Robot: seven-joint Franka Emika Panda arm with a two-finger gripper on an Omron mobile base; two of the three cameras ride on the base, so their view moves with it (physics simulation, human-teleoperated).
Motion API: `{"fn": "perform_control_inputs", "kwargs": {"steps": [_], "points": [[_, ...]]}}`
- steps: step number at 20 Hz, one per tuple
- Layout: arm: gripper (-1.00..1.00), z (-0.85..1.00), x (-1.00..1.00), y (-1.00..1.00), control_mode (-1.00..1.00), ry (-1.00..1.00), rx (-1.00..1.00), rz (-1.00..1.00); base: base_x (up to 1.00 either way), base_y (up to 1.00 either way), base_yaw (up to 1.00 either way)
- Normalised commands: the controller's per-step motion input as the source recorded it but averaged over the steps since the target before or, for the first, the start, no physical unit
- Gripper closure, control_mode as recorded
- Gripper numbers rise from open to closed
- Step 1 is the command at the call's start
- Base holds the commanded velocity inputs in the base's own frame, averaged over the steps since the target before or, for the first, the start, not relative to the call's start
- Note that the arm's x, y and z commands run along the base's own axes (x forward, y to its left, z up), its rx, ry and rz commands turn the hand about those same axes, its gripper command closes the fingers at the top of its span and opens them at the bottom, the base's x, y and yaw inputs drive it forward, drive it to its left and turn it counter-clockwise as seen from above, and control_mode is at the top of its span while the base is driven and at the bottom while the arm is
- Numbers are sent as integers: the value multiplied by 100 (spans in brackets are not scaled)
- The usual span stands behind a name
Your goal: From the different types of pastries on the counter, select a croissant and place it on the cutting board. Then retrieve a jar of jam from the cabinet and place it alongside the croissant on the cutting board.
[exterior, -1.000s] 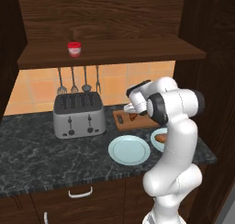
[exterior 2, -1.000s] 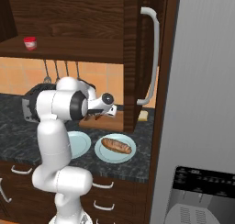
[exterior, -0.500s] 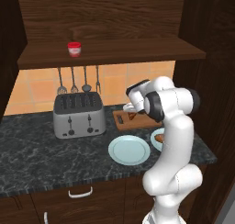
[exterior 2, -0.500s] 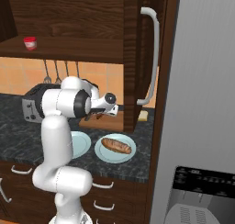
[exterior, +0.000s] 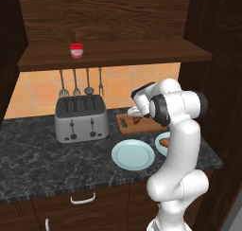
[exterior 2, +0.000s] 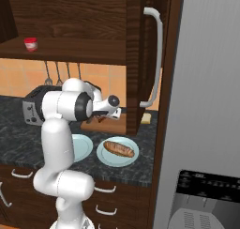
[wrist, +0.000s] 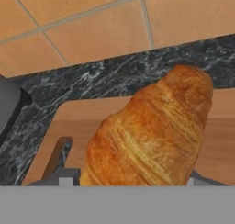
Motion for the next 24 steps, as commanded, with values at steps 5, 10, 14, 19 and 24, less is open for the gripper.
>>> {"fn": "perform_control_inputs", "kwargs": {"steps": [5,10,14,19,24], "points": [[-100,-11,0,0,-100,0,0,0,0,0,0],[-100,0,0,0,-100,0,0,0,0,0,0],[-100,13,0,0,-100,-3,0,0,0,0,0],[-100,68,-9,0,-100,-14,-1,0,0,0,0],[-100,31,-30,0,-100,-8,0,0,0,0,0]]}}
